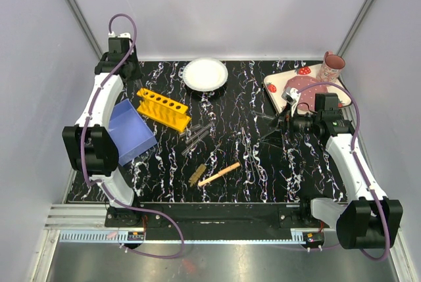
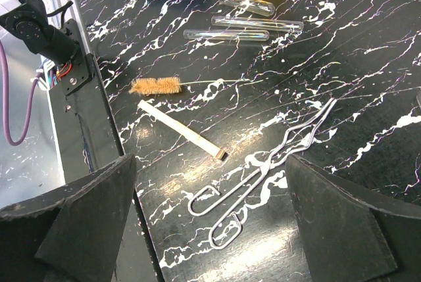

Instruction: Organize the chemistry lab equipment

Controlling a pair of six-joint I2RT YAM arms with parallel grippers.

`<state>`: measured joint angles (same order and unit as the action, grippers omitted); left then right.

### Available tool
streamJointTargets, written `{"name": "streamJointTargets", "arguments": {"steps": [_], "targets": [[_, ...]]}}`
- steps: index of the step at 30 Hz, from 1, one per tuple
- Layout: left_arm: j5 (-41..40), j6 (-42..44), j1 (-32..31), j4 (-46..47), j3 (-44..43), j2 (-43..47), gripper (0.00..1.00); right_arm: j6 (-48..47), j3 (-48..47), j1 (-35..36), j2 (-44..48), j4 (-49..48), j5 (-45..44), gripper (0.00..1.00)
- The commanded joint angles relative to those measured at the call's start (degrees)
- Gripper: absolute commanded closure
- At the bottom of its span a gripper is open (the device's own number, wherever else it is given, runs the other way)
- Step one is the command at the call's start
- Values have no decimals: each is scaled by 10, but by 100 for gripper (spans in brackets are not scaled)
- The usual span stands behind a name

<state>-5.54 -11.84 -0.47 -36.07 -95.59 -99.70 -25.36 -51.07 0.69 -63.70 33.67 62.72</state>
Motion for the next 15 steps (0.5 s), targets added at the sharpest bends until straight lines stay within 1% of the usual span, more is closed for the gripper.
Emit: {"name": "streamJointTargets", "arguments": {"steps": [1, 9, 15], "targets": [[7, 4, 4, 36, 18, 0, 82, -12, -1, -3, 0, -10, 20, 0], [16, 2, 4, 62, 62, 6, 82, -14, -1, -4, -2, -8, 21, 0], [19, 8, 3, 104, 105, 27, 82, -14, -3, -3, -4, -6, 23, 0]]}}
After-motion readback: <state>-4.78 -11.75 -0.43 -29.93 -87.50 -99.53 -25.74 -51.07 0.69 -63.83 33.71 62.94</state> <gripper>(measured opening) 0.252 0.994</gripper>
